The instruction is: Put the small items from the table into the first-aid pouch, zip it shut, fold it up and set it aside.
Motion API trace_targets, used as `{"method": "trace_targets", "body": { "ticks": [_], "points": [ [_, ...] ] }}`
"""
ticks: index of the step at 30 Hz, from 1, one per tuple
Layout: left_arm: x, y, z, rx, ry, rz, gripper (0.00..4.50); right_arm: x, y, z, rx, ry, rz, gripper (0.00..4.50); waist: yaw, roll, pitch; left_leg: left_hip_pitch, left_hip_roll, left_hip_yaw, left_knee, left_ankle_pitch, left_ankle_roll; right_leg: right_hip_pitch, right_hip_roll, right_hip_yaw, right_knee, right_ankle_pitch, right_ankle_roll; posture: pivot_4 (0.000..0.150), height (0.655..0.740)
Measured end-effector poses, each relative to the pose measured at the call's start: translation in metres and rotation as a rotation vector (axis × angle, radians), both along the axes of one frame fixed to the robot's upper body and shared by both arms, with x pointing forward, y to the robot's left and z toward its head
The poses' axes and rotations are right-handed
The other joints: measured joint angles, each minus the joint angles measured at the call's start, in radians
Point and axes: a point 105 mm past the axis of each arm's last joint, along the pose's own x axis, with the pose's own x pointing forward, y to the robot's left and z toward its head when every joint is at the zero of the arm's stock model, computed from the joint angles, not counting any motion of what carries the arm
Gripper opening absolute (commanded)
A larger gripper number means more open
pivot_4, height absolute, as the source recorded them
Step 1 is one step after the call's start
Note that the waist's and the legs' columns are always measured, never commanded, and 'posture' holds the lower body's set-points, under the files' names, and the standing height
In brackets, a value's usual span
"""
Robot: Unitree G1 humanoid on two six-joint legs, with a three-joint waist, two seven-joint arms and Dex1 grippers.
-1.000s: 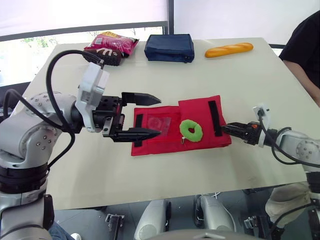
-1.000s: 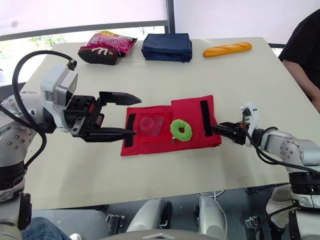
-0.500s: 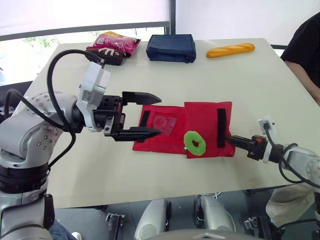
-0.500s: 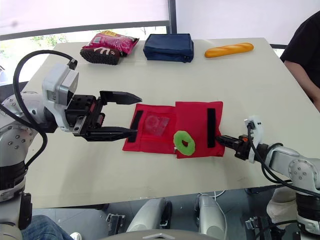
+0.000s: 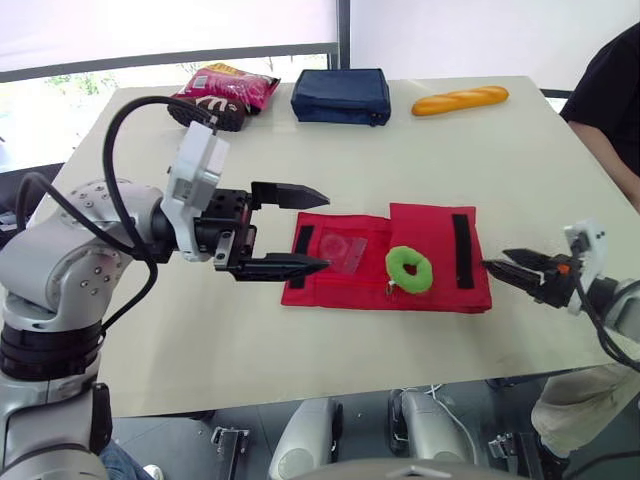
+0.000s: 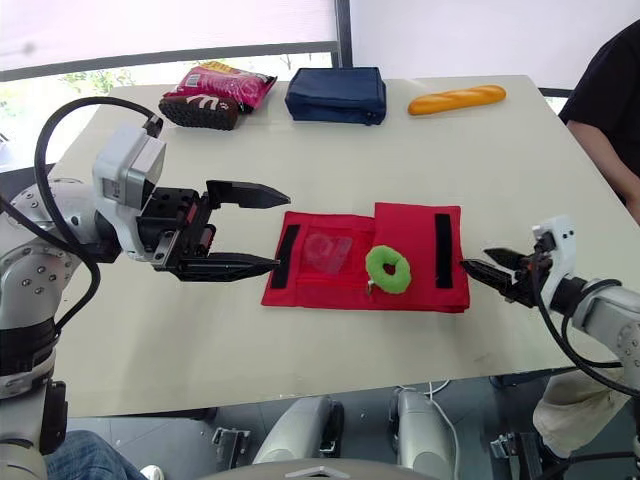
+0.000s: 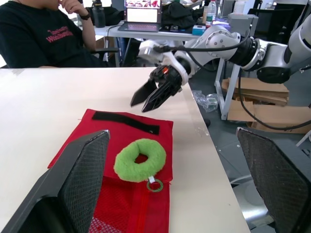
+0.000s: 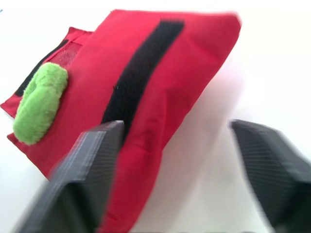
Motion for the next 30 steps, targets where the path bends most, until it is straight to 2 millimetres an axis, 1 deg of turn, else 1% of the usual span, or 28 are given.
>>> {"method": "trace_targets", "body": {
  "ticks": [2,3,4,6,8,10,11,13,15,16,17,19,22,25,30],
  "points": [
    [0.001,0.003,-0.003,-0.004,0.012,0.024,4.50,0.001,-0.003,0.008,-0.029,-0.052,0.011,4.44,-0.001,0.000,0.000,0.000,0.000,0.000,0.000,0.000,0.000,0.000,0.000,0.001,0.000,0.000,0.000,0.150,0.7397],
    [0.003,0.007,-0.006,-0.010,0.030,0.056,4.50,0.003,-0.004,0.017,-0.063,-0.122,0.023,4.44,-0.003,0.000,0.000,0.000,0.001,0.000,0.000,0.000,0.000,0.000,0.000,0.001,0.000,0.000,0.000,0.150,0.7397],
    [0.004,0.010,-0.011,-0.014,0.049,0.087,4.50,0.005,-0.002,0.027,-0.081,-0.207,0.044,4.44,-0.004,0.000,0.000,0.000,0.001,0.000,0.000,0.000,0.000,0.000,0.001,0.001,0.000,0.000,0.000,0.150,0.7397],
    [0.006,0.013,-0.016,-0.018,0.067,0.123,4.50,0.004,0.004,0.038,-0.097,-0.309,0.086,4.44,-0.003,0.000,0.000,0.000,0.001,0.000,0.000,0.000,0.000,0.000,0.001,0.000,0.000,0.000,0.000,0.150,0.7397],
    [0.009,0.020,-0.023,-0.013,0.083,0.183,4.50,0.001,0.015,0.041,-0.116,-0.355,0.159,4.44,-0.001,0.000,0.000,0.000,0.001,0.000,0.000,0.000,0.000,0.000,0.000,0.001,0.000,0.000,0.000,0.150,0.7397],
    [0.014,0.024,-0.032,0.000,0.107,0.247,4.50,-0.004,0.027,0.040,-0.123,-0.362,0.236,4.44,0.000,0.000,0.000,0.000,0.001,0.000,0.000,0.000,0.000,0.000,-0.004,0.001,0.000,0.000,0.000,0.150,0.7397],
    [0.020,0.029,-0.039,0.018,0.122,0.329,4.50,-0.009,0.037,0.042,-0.139,-0.364,0.312,4.44,0.001,0.000,0.000,0.000,0.001,0.000,0.000,0.000,0.000,0.000,-0.005,0.000,0.000,0.000,0.000,0.150,0.7397],
    [0.027,0.034,-0.046,0.012,0.136,0.419,4.50,-0.012,0.044,0.049,-0.146,-0.375,0.366,4.44,0.003,0.001,0.000,0.000,0.000,-0.001,0.000,0.000,0.000,0.000,-0.006,0.000,0.000,0.000,0.000,0.150,0.7397],
    [0.037,0.040,-0.063,-0.002,0.170,0.556,4.50,-0.018,0.055,0.065,-0.150,-0.407,0.433,4.44,0.002,0.001,0.000,0.000,0.000,-0.001,0.000,0.000,0.000,0.000,-0.006,-0.001,0.000,0.000,0.000,0.150,0.7397],
    [0.039,0.042,-0.067,-0.005,0.180,0.583,4.50,-0.018,0.056,0.068,-0.149,-0.410,0.442,4.44,0.003,0.001,0.000,0.000,0.000,-0.001,0.000,0.000,0.000,0.000,-0.006,0.000,0.000,0.000,0.000,0.150,0.7397],
    [0.043,0.048,-0.083,-0.003,0.223,0.681,4.50,-0.020,0.063,0.077,-0.144,-0.425,0.471,4.44,0.002,0.001,0.000,0.000,0.000,-0.002,0.000,0.000,0.000,0.000,-0.007,-0.001,0.000,0.000,0.000,0.150,0.7397],
    [0.045,0.054,-0.101,0.016,0.276,0.762,4.50,-0.022,0.069,0.084,-0.151,-0.431,0.493,4.44,0.002,0.000,0.000,0.000,0.001,-0.002,0.000,0.000,-0.001,0.000,-0.006,-0.001,0.000,0.001,-0.001,0.150,0.7397],
    [0.049,0.064,-0.118,0.029,0.334,0.878,4.50,-0.021,0.079,0.090,-0.178,-0.426,0.508,4.44,0.005,0.000,0.000,0.000,0.000,-0.002,0.000,0.000,-0.001,0.000,-0.007,-0.001,0.000,0.001,-0.001,0.150,0.7397],
    [0.052,0.067,-0.130,0.021,0.380,0.938,4.50,-0.021,0.088,0.091,-0.199,-0.419,0.514,4.44,0.006,0.000,0.000,-0.001,0.000,-0.003,0.000,0.000,-0.001,0.000,-0.008,-0.002,0.000,0.001,-0.001,0.150,0.7397],
    [0.054,0.067,-0.148,0.020,0.463,0.980,4.50,-0.024,0.096,0.093,-0.220,-0.422,0.508,4.44,0.005,0.000,0.000,-0.001,0.000,-0.002,0.000,0.000,-0.001,0.000,-0.009,-0.002,0.000,0.001,-0.002,0.150,0.7397]
  ]
}}
